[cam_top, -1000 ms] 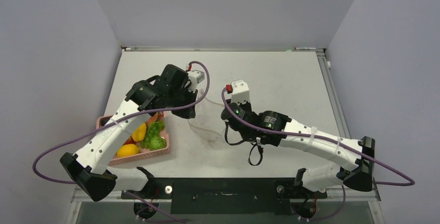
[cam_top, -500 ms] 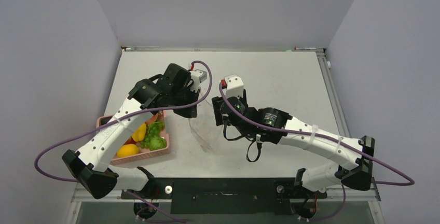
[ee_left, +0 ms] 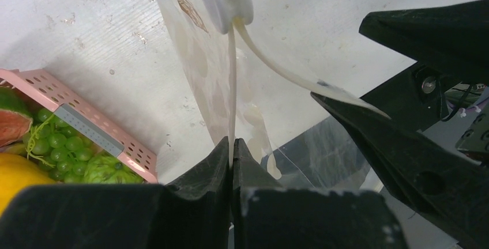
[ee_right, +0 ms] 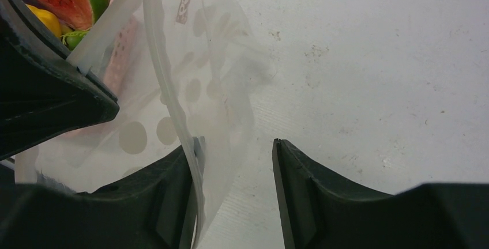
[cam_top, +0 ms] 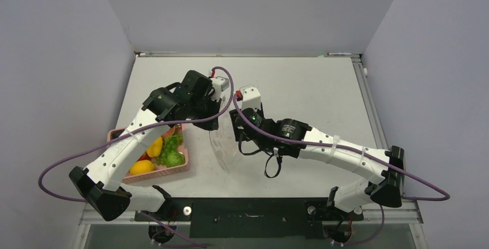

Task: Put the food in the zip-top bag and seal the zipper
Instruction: Open the zipper of the food storage bag at the center of the board.

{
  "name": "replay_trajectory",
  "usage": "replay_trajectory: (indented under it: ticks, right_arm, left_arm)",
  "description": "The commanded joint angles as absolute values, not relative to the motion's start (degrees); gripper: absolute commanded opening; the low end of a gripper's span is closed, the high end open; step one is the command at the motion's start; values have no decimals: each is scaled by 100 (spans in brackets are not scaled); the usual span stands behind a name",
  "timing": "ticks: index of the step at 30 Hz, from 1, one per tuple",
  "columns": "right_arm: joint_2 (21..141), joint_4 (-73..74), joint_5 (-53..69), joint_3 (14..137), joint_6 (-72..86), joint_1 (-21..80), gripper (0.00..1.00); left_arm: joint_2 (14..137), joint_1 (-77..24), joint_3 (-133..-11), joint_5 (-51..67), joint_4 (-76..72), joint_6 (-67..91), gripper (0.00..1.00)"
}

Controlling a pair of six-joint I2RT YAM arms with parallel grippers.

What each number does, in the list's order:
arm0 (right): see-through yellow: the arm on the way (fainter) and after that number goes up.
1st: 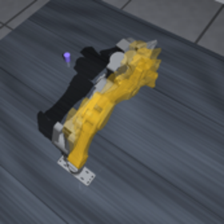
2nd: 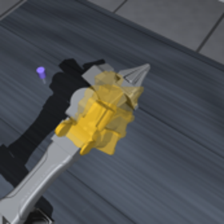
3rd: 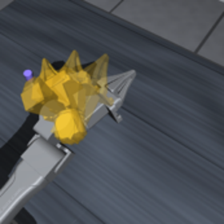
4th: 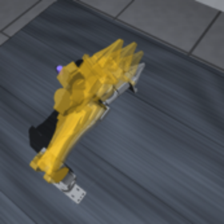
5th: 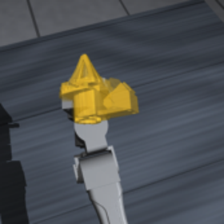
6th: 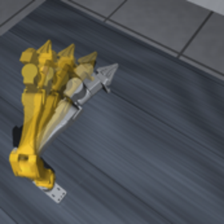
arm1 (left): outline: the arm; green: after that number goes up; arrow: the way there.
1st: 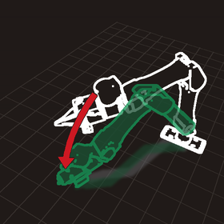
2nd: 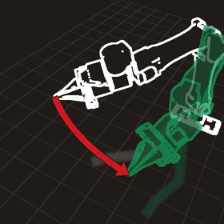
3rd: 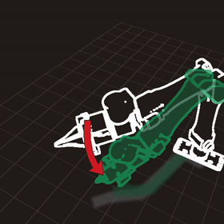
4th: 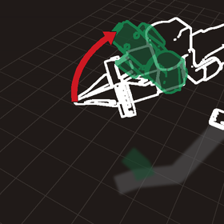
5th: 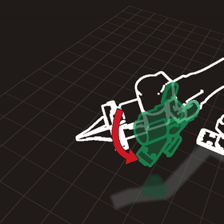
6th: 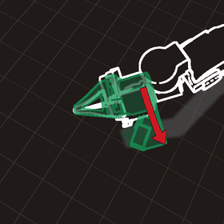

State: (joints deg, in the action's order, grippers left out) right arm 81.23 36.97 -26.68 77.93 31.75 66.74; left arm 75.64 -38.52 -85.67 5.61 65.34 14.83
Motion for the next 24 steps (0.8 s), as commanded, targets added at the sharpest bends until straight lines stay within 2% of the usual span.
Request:
replay_trajectory:
  ticks: [1,4,7,8,12,17,24]
  right_arm:
    - [8160,3773,-2862,7884,3214,6714,43]
    - [8143,3894,-2980,7900,3225,6723,31]
    - [8083,3962,-3124,7856,3275,6717,9]
    - [8053,3968,-3162,7837,3292,6719,6]
    - [7924,3908,-3223,7824,3344,6716,5]
    - [7927,3959,-3235,7955,3454,6741,5]
    - [7969,4087,-3276,8085,3863,6742,5]
  left_arm:
    - [7522,-3884,-8890,462,6456,1446,0]
    - [7507,-3885,-8870,362,6460,1463,0]
    - [7481,-3885,-8844,287,6460,1489,0]
    - [7465,-3885,-8842,278,6448,1500,0]
    - [7446,-3885,-8797,368,6389,1557,0]
    - [7419,-3921,-8687,299,6373,1653,18]
    - [7238,-4038,-8543,45,6378,1894,34]
